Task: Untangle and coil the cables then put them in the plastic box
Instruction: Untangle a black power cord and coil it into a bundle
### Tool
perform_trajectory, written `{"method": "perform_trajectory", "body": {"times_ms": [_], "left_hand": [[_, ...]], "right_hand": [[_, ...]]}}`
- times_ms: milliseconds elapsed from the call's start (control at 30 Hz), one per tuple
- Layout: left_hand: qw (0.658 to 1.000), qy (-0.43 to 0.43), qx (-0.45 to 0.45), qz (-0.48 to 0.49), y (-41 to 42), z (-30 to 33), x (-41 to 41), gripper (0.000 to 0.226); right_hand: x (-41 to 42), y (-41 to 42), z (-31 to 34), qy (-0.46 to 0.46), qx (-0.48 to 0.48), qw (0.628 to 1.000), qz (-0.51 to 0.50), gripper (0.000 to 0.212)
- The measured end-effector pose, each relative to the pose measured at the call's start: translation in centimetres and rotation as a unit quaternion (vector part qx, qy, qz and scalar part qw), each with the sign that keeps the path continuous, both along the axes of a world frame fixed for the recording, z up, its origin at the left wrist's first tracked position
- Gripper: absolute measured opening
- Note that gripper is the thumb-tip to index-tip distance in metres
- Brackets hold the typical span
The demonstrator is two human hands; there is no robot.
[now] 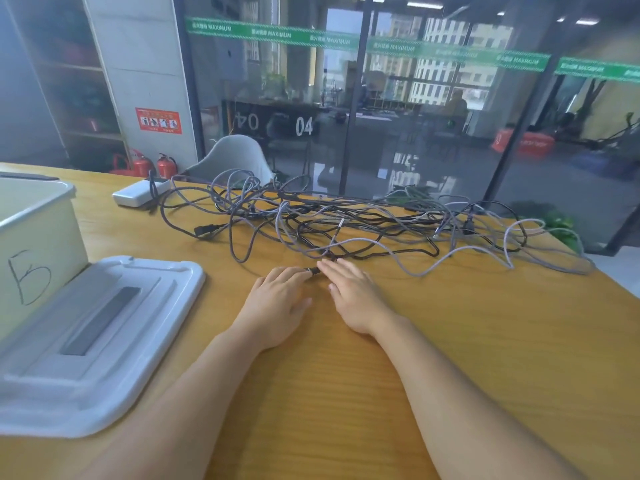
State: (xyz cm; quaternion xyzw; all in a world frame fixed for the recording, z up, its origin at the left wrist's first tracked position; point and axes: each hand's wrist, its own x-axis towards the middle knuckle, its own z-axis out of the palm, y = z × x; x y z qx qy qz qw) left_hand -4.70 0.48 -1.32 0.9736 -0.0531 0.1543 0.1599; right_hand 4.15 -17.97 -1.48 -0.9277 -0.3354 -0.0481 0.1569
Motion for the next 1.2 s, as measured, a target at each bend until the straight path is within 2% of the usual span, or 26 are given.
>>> {"method": "perform_trajectory", "body": {"times_ms": [133, 233, 367, 467, 567, 667, 733, 800, 867, 967, 1100, 1200], "left_hand": [[1.000, -0.010, -0.012, -0.011, 0.1, 0.0, -0.1, 0.053], [0.999, -0.017, -0.027, -0.003, 0.2, -0.1, -0.1, 0.063], [0.998, -0.027, -0.054, -0.023, 0.4, -0.1, 0.0, 0.086], [0.995, -0.034, -0.079, -0.059, 0.4, -0.1, 0.0, 0.100], [0.989, -0.026, -0.112, -0.091, -0.1, 0.2, -0.3, 0.101], [0.986, -0.026, -0.102, -0.130, -0.8, 0.1, -0.4, 0.076], [0.986, -0.023, -0.080, -0.148, -1.0, 0.0, -0.2, 0.051], [0.987, -0.022, -0.060, -0.144, -1.1, -0.1, 0.0, 0.034], [0.990, -0.023, -0.070, -0.122, -0.9, -0.1, 0.1, 0.023], [0.989, -0.027, -0.090, -0.115, -0.6, 0.0, -0.1, 0.023], [0.993, 0.019, -0.031, -0.109, -0.5, 0.7, -0.2, 0.012], [0.991, 0.050, -0.078, -0.096, -0.3, 0.8, -0.6, 0.019]], "right_hand": [[0.3, 0.0, -0.5, -0.027, 0.052, 0.998, -0.015, 0.039], [-0.1, -0.3, -0.5, -0.041, 0.106, 0.993, -0.016, 0.020], [-2.3, -1.0, 0.3, 0.042, 0.186, 0.981, 0.022, 0.014], [-4.4, -1.7, 1.3, 0.156, 0.314, 0.936, 0.025, 0.013], [-5.8, -2.6, 1.9, 0.239, 0.419, 0.874, 0.060, 0.019], [-6.5, -3.1, 1.9, 0.308, 0.495, 0.810, 0.063, 0.014], [-6.5, -3.1, 1.9, 0.335, 0.520, 0.784, 0.050, 0.029], [-6.3, -3.1, 1.9, 0.310, 0.505, 0.804, 0.040, 0.031], [-5.7, -3.4, 1.9, 0.212, 0.452, 0.866, 0.017, 0.023], [-4.6, -4.6, 1.7, 0.084, 0.334, 0.938, -0.021, 0.031], [-3.4, -5.7, 0.9, 0.082, 0.207, 0.974, -0.040, 0.058], [-2.7, -5.8, 0.5, 0.084, 0.149, 0.984, -0.050, 0.055]]}}
